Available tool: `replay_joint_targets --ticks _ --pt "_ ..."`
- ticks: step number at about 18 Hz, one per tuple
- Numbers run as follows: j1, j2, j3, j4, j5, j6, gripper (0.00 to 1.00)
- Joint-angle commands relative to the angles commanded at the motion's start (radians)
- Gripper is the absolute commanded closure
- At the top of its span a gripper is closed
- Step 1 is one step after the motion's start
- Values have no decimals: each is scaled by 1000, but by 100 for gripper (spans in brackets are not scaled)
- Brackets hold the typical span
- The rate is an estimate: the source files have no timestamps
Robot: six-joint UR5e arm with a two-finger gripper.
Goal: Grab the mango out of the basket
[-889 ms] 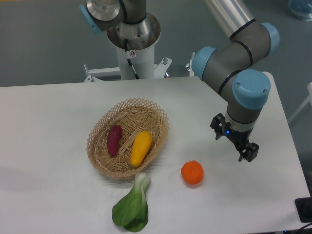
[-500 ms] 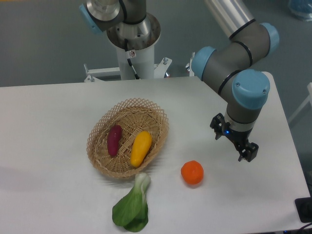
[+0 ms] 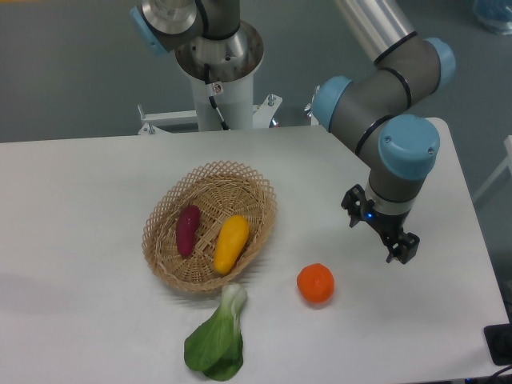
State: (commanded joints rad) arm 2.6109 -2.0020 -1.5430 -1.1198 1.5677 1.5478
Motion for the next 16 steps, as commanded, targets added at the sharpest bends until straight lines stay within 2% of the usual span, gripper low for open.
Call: replay_joint_targets --ticks 3,7,10,14,16 --pt "-28 41 -70 8 -8 -75 0" --pt "-60 77 -118 12 -25 -184 0" --pt "-117 106 -164 15 -23 -302 0" --pt "-169 114 -180 21 -40 -569 0" --pt "-193 114 -195 23 -40 -600 0"
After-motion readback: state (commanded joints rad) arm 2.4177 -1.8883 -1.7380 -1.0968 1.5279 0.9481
